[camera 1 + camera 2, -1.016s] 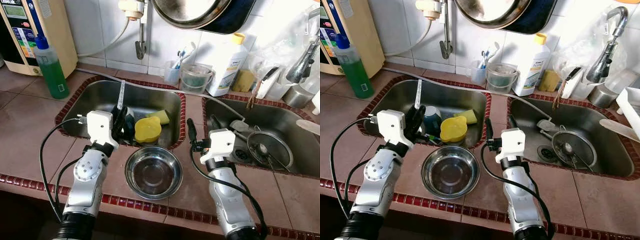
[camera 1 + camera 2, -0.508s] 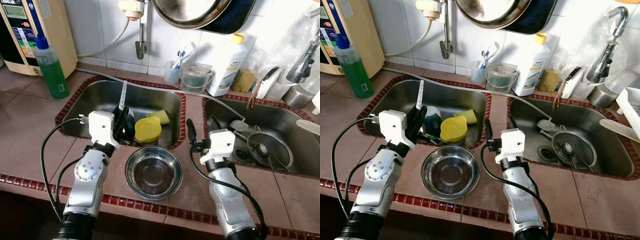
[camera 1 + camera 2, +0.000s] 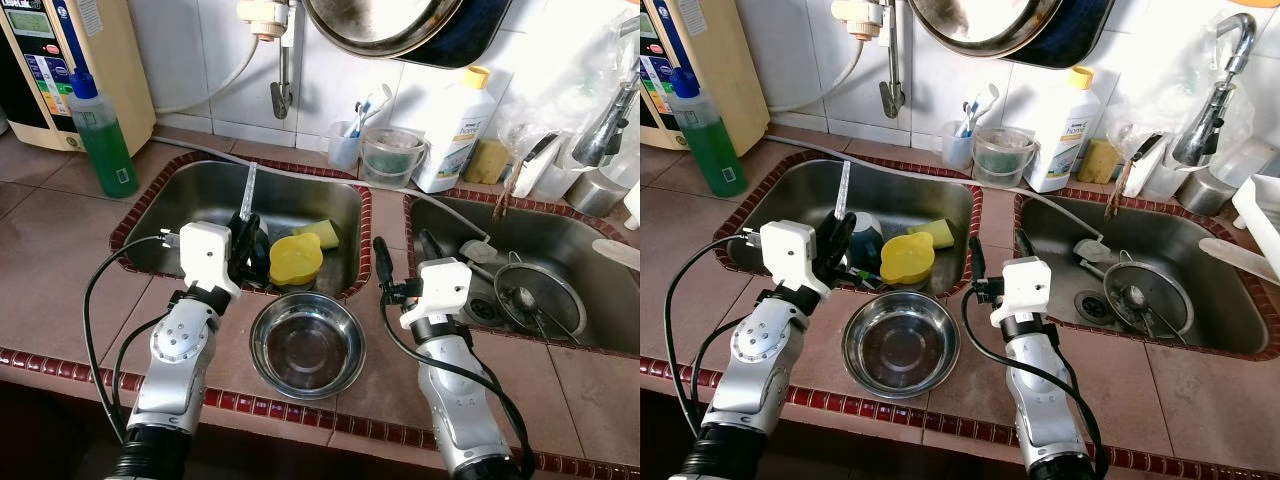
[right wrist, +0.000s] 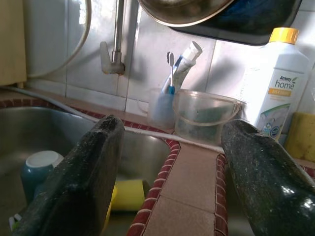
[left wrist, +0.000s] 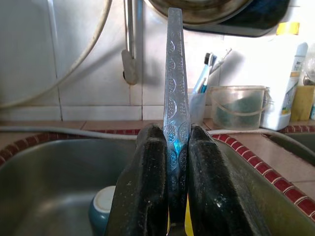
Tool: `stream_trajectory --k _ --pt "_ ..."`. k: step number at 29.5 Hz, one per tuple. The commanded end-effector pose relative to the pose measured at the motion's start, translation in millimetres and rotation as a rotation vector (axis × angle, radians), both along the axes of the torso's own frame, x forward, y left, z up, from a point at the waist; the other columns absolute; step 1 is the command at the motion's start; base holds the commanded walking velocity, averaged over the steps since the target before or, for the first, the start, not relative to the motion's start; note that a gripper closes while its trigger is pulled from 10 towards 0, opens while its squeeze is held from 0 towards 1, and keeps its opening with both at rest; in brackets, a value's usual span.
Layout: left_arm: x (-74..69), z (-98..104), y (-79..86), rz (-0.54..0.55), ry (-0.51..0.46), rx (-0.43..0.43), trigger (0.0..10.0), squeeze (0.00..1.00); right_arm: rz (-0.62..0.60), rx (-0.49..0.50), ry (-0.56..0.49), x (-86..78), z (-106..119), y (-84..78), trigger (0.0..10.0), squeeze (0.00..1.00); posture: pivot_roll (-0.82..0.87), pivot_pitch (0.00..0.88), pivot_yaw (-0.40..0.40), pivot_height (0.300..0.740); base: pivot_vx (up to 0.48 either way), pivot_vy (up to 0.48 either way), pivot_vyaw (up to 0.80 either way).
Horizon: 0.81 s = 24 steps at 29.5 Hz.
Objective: Kitchen organization
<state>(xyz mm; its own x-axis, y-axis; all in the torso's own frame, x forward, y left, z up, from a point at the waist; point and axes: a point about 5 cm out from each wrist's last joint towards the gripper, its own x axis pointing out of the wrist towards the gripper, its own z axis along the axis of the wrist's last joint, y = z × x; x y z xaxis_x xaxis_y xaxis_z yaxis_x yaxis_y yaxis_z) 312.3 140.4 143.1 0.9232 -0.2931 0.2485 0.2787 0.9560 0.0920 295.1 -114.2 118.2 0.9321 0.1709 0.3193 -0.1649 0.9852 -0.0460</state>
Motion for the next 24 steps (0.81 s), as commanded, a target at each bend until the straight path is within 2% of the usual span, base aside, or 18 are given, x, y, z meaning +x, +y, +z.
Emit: stream_trajectory --k 1,4,9,13,16,18,19,21,23,24 --pt "-6.4 4.0 -8.8 -0.058 -0.036 0.035 10.0 0.0 0.011 0.015 -0.026 2.3 9.6 -2.4 10.0 0.0 -0.17 0.0 -0.07 0.74 0.0 0.0 0.0" --pt "-9.1 4.1 -11.8 -0.083 -0.039 0.042 10.0 0.0 0.029 0.014 -0.031 3.8 12.6 -1.9 10.0 0.0 -0.17 0.0 -0.07 0.74 0.0 0.0 0.0" --pt "-15.9 7.3 -17.8 -0.15 -0.051 0.067 10.0 0.0 0.094 -0.045 -0.058 7.6 21.6 -4.3 10.0 0.0 -0.17 0.0 -0.071 0.74 0.0 0.0 0.0" --pt "-17.6 12.7 -16.8 -0.173 -0.075 0.097 10.0 0.0 0.107 -0.102 -0.059 10.4 22.3 -14.6 10.0 0.0 -0.17 0.0 -0.069 0.74 0.0 0.0 0.0" --pt "-17.8 14.3 -16.2 -0.173 -0.08 0.101 10.0 0.0 0.122 -0.089 -0.06 11.1 25.1 -15.3 10.0 0.0 -0.17 0.0 -0.067 0.74 0.0 0.0 0.0" --pt "-18.3 13.4 -17.6 -0.175 -0.091 0.116 10.0 0.0 0.205 -0.006 -0.073 10.3 37.8 -4.9 10.0 0.0 -0.17 0.0 -0.064 0.74 0.0 0.0 0.0" --pt "-18.7 12.8 -18.5 -0.179 -0.092 0.123 10.0 0.0 0.237 -0.005 -0.087 9.5 43.2 0.0 10.0 0.0 -0.17 0.0 -0.064 0.74 0.0 0.0 0.0" --pt "-20.0 14.3 -20.5 -0.192 -0.088 0.125 10.0 0.0 0.254 -0.124 -0.122 9.7 47.9 5.2 10.0 0.0 -0.17 0.0 -0.063 0.74 0.0 0.0 0.0" --pt "-20.4 14.9 -20.9 -0.196 -0.086 0.124 10.0 0.0 0.255 -0.159 -0.13 9.9 48.3 5.7 10.0 0.0 -0.17 0.0 -0.063 0.74 0.0 0.0 0.0" --pt "-20.5 16.0 -21.1 -0.2 -0.082 0.12 10.0 0.0 0.235 -0.236 -0.127 11.8 45.7 4.0 10.0 0.0 -0.17 0.0 -0.063 0.74 0.0 0.0 0.0"
